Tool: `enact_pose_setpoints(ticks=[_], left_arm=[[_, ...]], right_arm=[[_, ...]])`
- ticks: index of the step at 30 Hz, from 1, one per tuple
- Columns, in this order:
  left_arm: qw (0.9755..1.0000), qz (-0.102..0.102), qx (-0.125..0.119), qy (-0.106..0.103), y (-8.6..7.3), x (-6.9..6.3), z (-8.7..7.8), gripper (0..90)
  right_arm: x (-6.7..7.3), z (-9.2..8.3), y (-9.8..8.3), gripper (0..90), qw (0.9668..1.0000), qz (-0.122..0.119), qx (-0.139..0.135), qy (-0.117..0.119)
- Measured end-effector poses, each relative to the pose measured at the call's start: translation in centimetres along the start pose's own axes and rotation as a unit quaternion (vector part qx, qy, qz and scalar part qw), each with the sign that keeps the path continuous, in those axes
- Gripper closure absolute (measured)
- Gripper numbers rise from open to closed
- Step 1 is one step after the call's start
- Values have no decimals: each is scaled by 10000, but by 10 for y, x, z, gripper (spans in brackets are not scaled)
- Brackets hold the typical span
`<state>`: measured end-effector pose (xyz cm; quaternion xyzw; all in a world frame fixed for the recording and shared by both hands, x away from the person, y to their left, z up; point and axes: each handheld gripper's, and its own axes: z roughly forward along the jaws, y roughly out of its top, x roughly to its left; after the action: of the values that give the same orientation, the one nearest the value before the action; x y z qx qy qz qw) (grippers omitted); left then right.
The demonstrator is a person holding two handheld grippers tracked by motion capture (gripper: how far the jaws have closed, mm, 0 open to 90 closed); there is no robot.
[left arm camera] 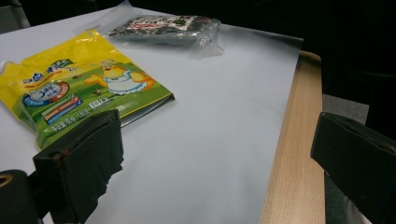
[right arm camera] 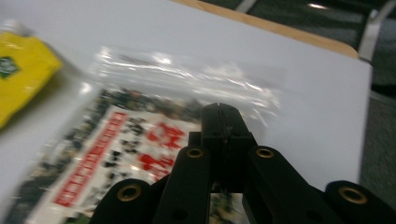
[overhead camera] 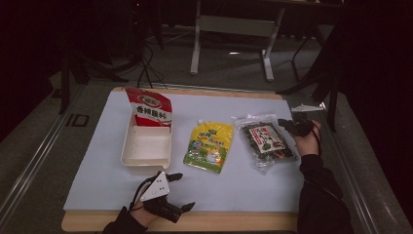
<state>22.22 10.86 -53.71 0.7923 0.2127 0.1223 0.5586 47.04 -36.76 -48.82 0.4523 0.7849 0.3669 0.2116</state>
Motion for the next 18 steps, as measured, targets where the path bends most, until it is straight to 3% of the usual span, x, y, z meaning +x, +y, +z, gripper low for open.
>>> enact_pose_setpoints(ticks=[11,18], left_arm=[[10000,-2,9,-1,0,0,1,35],[10000,-5,11,-14,1,0,2,34]], right_arm=[[-29,14,-34,900,9976,563,281,-274],[-32,19,-44,900,9960,657,480,-361]])
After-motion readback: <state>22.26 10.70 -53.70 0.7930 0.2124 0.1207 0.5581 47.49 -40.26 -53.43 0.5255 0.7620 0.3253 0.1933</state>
